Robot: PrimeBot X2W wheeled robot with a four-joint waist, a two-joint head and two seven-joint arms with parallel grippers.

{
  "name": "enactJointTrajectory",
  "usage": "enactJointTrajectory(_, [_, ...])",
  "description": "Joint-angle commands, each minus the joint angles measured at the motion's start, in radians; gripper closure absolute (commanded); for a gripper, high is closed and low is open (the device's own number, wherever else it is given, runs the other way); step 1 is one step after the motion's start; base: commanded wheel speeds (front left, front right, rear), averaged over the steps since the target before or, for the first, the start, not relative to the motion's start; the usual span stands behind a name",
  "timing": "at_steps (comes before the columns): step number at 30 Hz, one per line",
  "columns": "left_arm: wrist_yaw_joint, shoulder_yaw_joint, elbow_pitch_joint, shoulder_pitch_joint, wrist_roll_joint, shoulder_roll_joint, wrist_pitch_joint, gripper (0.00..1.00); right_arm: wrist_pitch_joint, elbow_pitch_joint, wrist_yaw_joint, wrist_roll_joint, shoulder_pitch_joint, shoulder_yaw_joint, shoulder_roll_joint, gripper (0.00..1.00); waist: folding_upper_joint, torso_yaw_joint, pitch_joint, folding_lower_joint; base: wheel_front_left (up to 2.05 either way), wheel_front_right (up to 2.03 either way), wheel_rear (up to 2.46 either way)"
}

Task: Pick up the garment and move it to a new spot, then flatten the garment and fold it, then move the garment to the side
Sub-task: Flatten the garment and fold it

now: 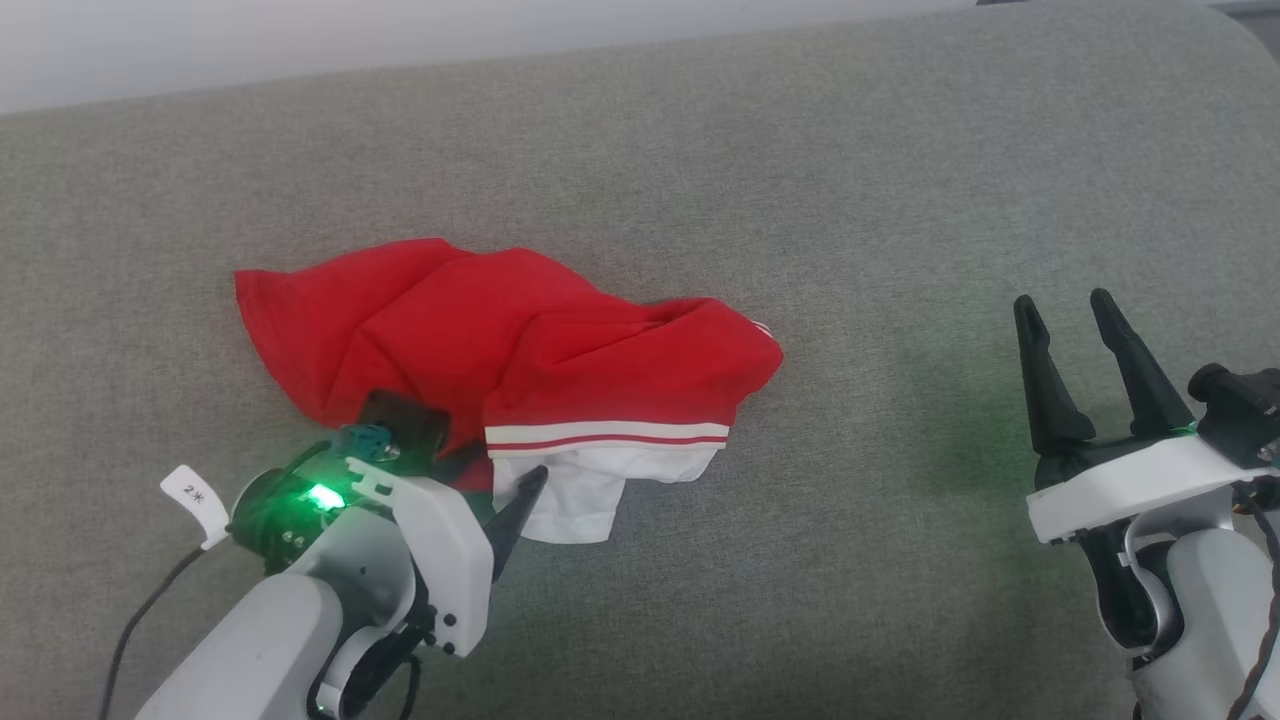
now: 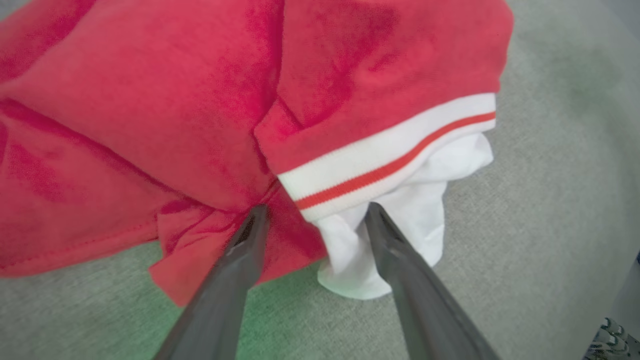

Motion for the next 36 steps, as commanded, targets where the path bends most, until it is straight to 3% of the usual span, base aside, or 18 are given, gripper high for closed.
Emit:
enactJointTrajectory(1, [0.005,-0.001,-0.006,-0.016,-0.010,-0.003,0.003,0.70,-0.008,0.001,0.000,0.000,-0.007,0.001,0.001,0.00,0.0000,0.002,-0.001,0.0000,0.00,0.00,0.00])
enactJointTrajectory(2, [0.002,-0.002,-0.011,-0.019,-0.013,-0.003,0.005,1.00,-0.008,0.002,0.000,-0.002,-0.008,0.001,0.001,0.00,0.0000,0.003,-0.001,0.0000,0.00,0.00,0.00])
enactJointTrajectory(6, [-0.001,0.002,-0.030,-0.016,-0.029,-0.003,0.019,1.00,-0.007,0.004,0.000,-0.006,-0.007,0.000,0.002,0.00,0.0000,0.010,-0.005,0.0000,0.00,0.00,0.00])
enactJointTrajectory(10, [0.025,0.033,-0.072,-0.010,-0.046,0.017,0.032,1.00,-0.008,0.002,0.000,-0.011,-0.002,-0.007,0.002,0.00,0.0000,0.021,-0.011,0.0000,0.00,0.00,0.00])
enactJointTrajectory(21, [0.125,0.211,-0.146,0.072,-0.079,0.154,-0.006,1.00,-0.008,-0.001,0.000,-0.019,0.015,-0.014,0.001,0.00,0.0000,0.068,-0.039,0.0000,0.00,0.00,0.00])
enactJointTrajectory(26, [0.138,0.262,-0.072,0.117,-0.091,0.187,-0.033,1.00,-0.008,0.006,0.000,-0.014,0.015,0.004,0.002,0.00,0.0000,0.085,-0.054,0.0000,0.00,0.00,0.00])
enactJointTrajectory(30, [0.130,0.274,0.035,0.141,-0.115,0.181,-0.052,1.00,-0.008,0.013,0.000,-0.009,0.017,0.019,-0.001,0.00,0.0000,0.093,-0.068,0.0000,0.00,0.00,0.00])
enactJointTrajectory(36, [0.087,0.265,0.202,0.133,-0.145,0.151,-0.082,0.97,-0.008,0.023,0.000,-0.001,0.018,0.041,-0.006,0.00,0.0000,0.099,-0.084,0.0000,0.00,0.00,0.00])
